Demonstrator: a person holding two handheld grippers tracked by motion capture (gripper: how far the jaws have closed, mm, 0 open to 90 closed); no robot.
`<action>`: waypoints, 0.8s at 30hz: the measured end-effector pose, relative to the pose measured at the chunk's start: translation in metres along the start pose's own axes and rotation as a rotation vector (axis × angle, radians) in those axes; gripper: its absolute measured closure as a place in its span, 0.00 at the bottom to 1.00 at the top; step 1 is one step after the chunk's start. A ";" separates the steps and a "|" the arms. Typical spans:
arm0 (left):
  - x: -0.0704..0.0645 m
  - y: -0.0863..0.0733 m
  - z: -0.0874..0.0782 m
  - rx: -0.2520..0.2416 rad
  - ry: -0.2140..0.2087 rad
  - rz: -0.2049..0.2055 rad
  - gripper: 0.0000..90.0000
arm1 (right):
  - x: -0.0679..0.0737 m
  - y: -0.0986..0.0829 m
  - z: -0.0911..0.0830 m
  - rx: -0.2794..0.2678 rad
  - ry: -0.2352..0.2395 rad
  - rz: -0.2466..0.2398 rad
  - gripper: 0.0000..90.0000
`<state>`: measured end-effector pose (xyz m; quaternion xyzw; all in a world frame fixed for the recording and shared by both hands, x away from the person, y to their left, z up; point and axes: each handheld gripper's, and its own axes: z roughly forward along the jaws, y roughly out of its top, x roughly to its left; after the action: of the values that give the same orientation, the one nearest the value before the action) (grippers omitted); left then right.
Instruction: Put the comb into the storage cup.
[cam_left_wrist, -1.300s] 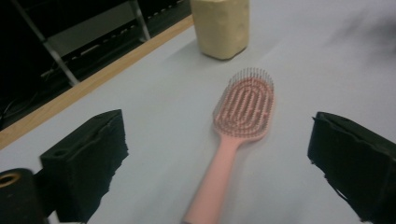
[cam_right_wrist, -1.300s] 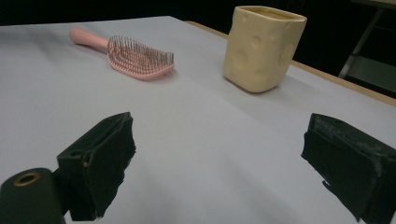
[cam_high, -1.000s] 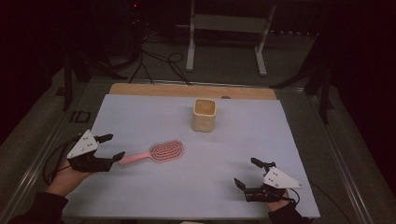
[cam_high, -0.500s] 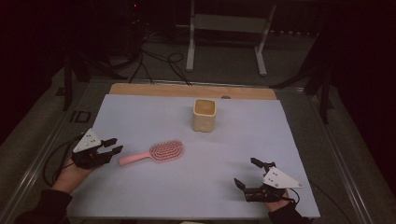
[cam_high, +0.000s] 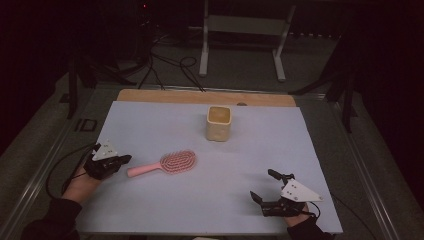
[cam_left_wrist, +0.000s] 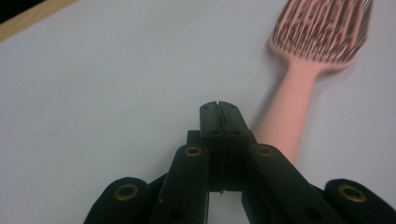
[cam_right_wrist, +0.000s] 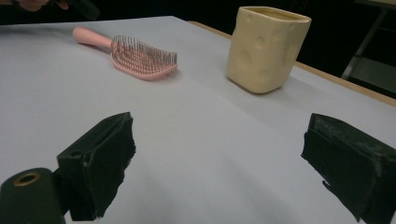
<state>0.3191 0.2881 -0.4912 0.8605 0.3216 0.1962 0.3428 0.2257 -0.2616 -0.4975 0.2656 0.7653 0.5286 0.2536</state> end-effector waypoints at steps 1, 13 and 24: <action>0.000 0.000 0.002 0.006 -0.003 0.003 1.00 | 0.000 0.000 0.000 0.001 0.000 0.000 0.09; 0.000 -0.007 0.014 0.051 -0.039 -0.001 1.00 | 0.000 0.000 0.000 0.000 0.001 0.001 0.09; -0.008 -0.008 0.012 0.074 -0.070 0.018 1.00 | 0.000 0.000 0.000 0.001 0.001 0.000 0.09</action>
<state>0.3170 0.2813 -0.5061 0.8818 0.3090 0.1571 0.3198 0.2257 -0.2620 -0.4974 0.2657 0.7655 0.5285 0.2532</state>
